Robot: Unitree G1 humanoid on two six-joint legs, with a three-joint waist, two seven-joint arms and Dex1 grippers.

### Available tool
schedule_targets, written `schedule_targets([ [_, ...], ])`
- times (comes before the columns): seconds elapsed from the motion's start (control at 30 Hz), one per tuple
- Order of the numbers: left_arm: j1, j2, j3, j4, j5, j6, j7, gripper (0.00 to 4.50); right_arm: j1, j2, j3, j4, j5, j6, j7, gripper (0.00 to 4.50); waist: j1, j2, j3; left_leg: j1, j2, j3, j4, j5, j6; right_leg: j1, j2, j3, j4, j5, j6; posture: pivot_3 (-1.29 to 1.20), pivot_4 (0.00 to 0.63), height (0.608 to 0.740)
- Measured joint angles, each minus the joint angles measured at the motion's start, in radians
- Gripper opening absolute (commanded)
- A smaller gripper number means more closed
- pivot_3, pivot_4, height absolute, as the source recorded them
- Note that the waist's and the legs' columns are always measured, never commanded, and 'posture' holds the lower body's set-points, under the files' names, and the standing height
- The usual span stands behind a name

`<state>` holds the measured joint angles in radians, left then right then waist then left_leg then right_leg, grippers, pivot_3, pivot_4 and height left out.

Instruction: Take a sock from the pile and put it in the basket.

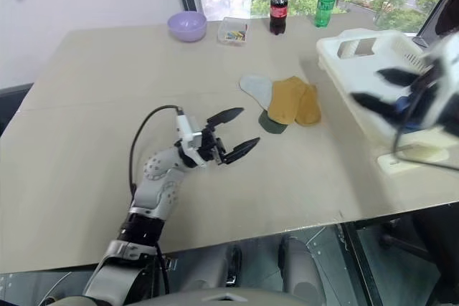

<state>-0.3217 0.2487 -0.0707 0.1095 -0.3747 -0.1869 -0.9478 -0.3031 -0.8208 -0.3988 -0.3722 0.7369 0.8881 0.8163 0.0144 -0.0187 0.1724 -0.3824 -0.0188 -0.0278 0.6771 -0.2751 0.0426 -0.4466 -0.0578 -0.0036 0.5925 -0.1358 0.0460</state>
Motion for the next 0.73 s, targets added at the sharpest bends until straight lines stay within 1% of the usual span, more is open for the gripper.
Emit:
schedule_targets([
  [0.07,0.050,0.013,0.024,-0.050,0.000,0.027,0.044,4.50,0.097,0.113,0.027,-0.084,0.015,-0.014,-0.052,4.46,0.001,0.000,0.000,0.000,0.000,-0.002,0.000,0.000,0.000,0.000,0.000,0.000,-0.001,0.000,0.000,0.00,0.150,0.732],
  [0.13,0.113,0.034,0.040,-0.101,0.001,0.054,0.082,4.50,0.203,0.200,0.071,-0.152,0.011,-0.063,-0.075,4.46,0.000,0.000,0.000,0.000,0.000,-0.002,0.000,-0.001,0.001,0.000,-0.001,0.000,-0.001,0.000,0.000,0.00,0.150,0.732],
  [0.17,0.157,0.046,0.051,-0.134,0.002,0.077,0.108,4.50,0.265,0.238,0.110,-0.176,-0.005,-0.095,-0.081,4.46,-0.001,0.001,0.000,0.000,-0.001,-0.001,0.000,-0.001,0.001,0.000,-0.002,0.001,-0.001,0.000,0.000,0.00,0.150,0.732],
  [0.23,0.258,0.077,0.069,-0.205,0.019,0.129,0.162,4.50,0.377,0.271,0.172,-0.167,-0.070,-0.190,-0.070,4.46,-0.001,0.001,0.000,0.001,-0.002,0.001,0.000,-0.001,0.001,0.000,-0.004,0.001,-0.001,-0.002,-0.003,0.00,0.150,0.732],
  [0.27,0.276,0.084,0.072,-0.213,0.022,0.138,0.170,4.50,0.394,0.274,0.178,-0.160,-0.083,-0.209,-0.065,4.46,-0.001,0.001,0.000,0.001,-0.002,0.001,0.000,-0.001,0.001,0.000,-0.004,0.001,-0.001,-0.002,-0.003,0.00,0.150,0.732],
  [0.33,0.364,0.121,0.085,-0.280,0.051,0.193,0.225,4.50,0.470,0.281,0.212,-0.086,-0.192,-0.390,-0.025,4.46,-0.002,0.000,-0.001,0.002,-0.002,0.002,0.001,-0.001,0.001,0.001,-0.005,0.001,-0.001,-0.002,-0.002,0.00,0.150,0.732],
  [0.37,0.402,0.135,0.098,-0.302,0.064,0.207,0.243,4.50,0.497,0.293,0.213,-0.039,-0.228,-0.470,-0.005,4.46,-0.002,0.000,-0.001,0.003,-0.002,0.002,0.002,-0.001,0.001,0.002,-0.005,0.001,-0.001,-0.002,-0.002,0.00,0.150,0.732],
  [0.4,0.461,0.151,0.124,-0.340,0.076,0.225,0.274,4.50,0.525,0.323,0.209,0.037,-0.258,-0.591,0.028,4.46,-0.003,0.000,0.000,0.003,0.000,0.002,0.002,-0.001,0.001,0.001,-0.004,0.001,0.000,-0.002,-0.002,0.00,0.150,0.732],
  [0.47,0.515,0.162,0.152,-0.380,0.078,0.240,0.299,4.50,0.544,0.324,0.199,0.097,-0.269,-0.671,0.062,4.46,-0.004,0.001,0.000,0.003,0.000,0.002,0.002,-0.001,0.001,0.001,-0.004,0.000,0.001,-0.002,-0.002,0.00,0.150,0.732],
  [0.57,0.604,0.186,0.199,-0.449,0.079,0.266,0.333,4.50,0.573,0.281,0.150,0.188,-0.274,-0.756,0.127,4.46,-0.005,0.002,0.000,0.003,0.001,0.002,0.001,-0.001,0.001,0.000,-0.004,0.000,0.001,-0.002,-0.002,0.00,0.150,0.732],
  [0.73,0.649,0.201,0.222,-0.488,0.077,0.274,0.341,4.50,0.573,0.245,0.140,0.256,-0.269,-0.825,0.204,4.46,-0.003,0.002,0.000,0.003,0.002,0.003,0.001,-0.001,0.001,0.000,-0.003,-0.001,0.001,-0.002,-0.002,0.00,0.150,0.732],
])
